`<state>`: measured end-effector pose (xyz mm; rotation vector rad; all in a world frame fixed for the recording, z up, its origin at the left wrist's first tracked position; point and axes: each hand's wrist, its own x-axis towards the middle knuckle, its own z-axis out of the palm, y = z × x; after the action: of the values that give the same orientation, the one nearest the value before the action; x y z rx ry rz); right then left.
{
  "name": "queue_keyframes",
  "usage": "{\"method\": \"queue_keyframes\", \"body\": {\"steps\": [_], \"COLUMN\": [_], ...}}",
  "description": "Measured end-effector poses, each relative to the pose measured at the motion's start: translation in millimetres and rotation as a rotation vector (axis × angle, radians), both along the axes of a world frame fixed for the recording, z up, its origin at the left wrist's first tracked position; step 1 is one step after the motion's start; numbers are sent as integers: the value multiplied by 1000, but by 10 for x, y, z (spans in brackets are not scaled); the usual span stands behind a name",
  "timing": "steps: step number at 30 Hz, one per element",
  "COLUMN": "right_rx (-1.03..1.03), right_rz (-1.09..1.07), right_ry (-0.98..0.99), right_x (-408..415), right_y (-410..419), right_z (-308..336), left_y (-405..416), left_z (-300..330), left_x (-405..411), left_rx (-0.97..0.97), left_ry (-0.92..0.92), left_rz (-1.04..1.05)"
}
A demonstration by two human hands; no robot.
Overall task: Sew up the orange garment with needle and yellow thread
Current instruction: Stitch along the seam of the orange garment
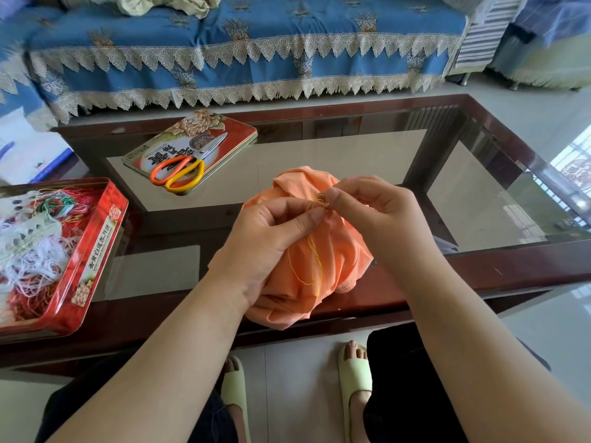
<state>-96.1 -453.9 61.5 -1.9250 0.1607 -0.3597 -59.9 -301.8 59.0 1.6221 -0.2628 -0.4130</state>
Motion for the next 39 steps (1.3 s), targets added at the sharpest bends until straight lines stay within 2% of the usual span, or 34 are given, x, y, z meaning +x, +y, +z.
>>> {"method": "queue_keyframes", "body": {"steps": [6,10,13,17,22,24,26,28,31,35,39], "right_rx": [104,381,472,481,777,969,1073,1017,817,339,-136], "right_rz": [-51,160,269,193,-144,-178,-93,66,230,295,336], "right_ry": [-80,71,108,-100,-401,-381,-282,-149,-13,26,-54], "right_x": [117,328,486,724,917,952,944,876,720,519,427], "right_y": [-69,-84,-64,-122,-346,-385,-369,-309,-181,-40,42], "right_z": [269,560,642,556,324,257,214,179,152,182,131], "left_y": [-30,-52,-29,-2,23,29,43,68,105,134,153], "left_z": [2,-4,-10,-10,4,1,11,33,48,67,85], "left_x": [0,-31,-24,-19,-32,7,61,102,131,123,119], "left_rx": [65,35,2,4,8,-1,-27,-33,-44,-29,17], "left_ry": [-30,11,66,91,119,140,168,167,172,170,97], "left_rz": [-96,-156,-194,-312,-483,-451,-395,-357,-342,-310,-284]}}
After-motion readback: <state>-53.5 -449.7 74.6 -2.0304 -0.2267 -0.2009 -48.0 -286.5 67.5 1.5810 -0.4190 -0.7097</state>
